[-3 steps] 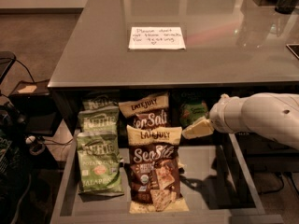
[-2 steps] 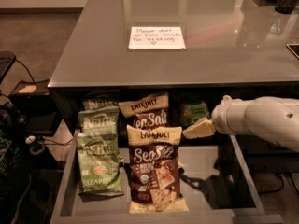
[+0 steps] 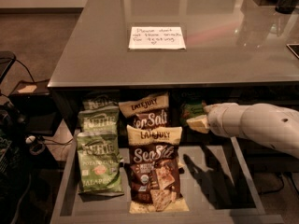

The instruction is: Pick green rice chip bag from bottom drawer and place on counter

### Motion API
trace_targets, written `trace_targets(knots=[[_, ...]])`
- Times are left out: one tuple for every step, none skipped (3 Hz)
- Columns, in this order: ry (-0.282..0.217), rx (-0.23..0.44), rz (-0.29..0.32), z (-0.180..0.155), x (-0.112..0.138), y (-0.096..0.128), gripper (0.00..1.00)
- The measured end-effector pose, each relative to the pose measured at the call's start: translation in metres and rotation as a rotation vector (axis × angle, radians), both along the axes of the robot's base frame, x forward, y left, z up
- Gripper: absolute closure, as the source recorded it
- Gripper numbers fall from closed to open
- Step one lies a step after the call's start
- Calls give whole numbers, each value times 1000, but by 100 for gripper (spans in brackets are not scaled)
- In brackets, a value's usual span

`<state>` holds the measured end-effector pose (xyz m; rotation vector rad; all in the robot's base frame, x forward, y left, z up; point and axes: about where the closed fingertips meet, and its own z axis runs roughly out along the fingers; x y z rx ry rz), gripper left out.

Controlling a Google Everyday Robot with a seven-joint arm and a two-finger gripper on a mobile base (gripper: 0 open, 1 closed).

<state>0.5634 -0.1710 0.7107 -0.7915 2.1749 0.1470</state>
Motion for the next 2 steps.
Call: trace_targets(knots=[[-13, 34, 2, -9, 9, 6, 44], [-25, 72, -13, -24, 27, 9, 37]])
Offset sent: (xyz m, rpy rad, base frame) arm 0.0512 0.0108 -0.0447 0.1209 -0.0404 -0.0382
